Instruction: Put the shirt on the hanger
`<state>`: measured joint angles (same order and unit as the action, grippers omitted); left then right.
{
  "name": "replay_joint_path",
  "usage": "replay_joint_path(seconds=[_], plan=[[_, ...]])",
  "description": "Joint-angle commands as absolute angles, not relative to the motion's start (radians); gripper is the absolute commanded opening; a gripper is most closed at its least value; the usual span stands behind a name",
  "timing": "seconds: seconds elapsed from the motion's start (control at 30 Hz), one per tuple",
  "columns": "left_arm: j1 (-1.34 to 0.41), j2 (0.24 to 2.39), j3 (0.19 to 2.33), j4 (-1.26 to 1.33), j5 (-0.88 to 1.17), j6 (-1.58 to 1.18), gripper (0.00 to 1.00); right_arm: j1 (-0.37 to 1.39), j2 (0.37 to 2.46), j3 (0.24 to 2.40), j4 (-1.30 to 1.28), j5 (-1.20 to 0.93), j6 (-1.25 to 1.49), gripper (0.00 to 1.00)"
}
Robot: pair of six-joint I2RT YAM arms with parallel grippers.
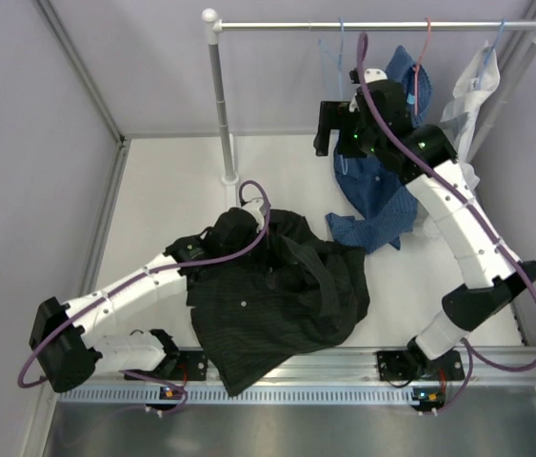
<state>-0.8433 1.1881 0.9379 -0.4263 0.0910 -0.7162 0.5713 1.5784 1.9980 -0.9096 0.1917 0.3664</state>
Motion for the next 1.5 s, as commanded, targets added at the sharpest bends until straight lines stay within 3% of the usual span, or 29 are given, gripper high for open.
replay_joint_path(seconds=[0.0, 0.23, 0.3, 0.33, 0.47, 0.77, 0.9, 1.0, 1.03, 1.1, 1.47], plan=[[-0.842, 1.150, 0.930, -0.445, 0.121, -0.732, 0.00, 0.532, 1.623, 2.066, -0.960, 0.218, 0.269, 0.94], [-0.842, 1.183, 0.936, -0.445, 0.179, -0.715, 0.00, 0.494, 1.703, 2.115, -0.959, 0.218, 0.199, 0.50], [-0.842, 1.183, 0.939, -0.445, 0.187, -0.709, 0.00, 0.486, 1.704, 2.120, -0.957, 0.206, 0.184, 0.45], [-0.842, 1.184, 0.939, -0.445, 0.187, -0.706, 0.00, 0.483, 1.704, 2.121, -0.959, 0.201, 0.172, 0.35], [-0.842, 1.190, 0.940, -0.445, 0.195, -0.703, 0.00, 0.474, 1.713, 2.121, -0.957, 0.183, 0.147, 0.17], [-0.842, 1.207, 0.957, -0.445, 0.212, -0.699, 0.00, 0.454, 1.747, 2.146, -0.957, 0.179, 0.115, 0.09], [-0.842, 1.209, 0.956, -0.445, 0.216, -0.706, 0.00, 0.453, 1.756, 2.152, -0.948, 0.175, 0.109, 0.20], [-0.844, 1.209, 0.957, -0.445, 0.218, -0.704, 0.00, 0.451, 1.766, 2.166, -0.948, 0.176, 0.112, 0.11], [-0.842, 1.207, 0.957, -0.445, 0.218, -0.704, 0.00, 0.451, 1.767, 2.171, -0.948, 0.175, 0.115, 0.04], [-0.842, 1.201, 0.959, -0.445, 0.215, -0.706, 0.00, 0.451, 1.766, 2.180, -0.946, 0.184, 0.117, 0.01], [-0.842, 1.203, 0.982, -0.446, 0.206, -0.724, 0.00, 0.442, 1.658, 2.189, -0.856, 0.184, 0.199, 0.00]])
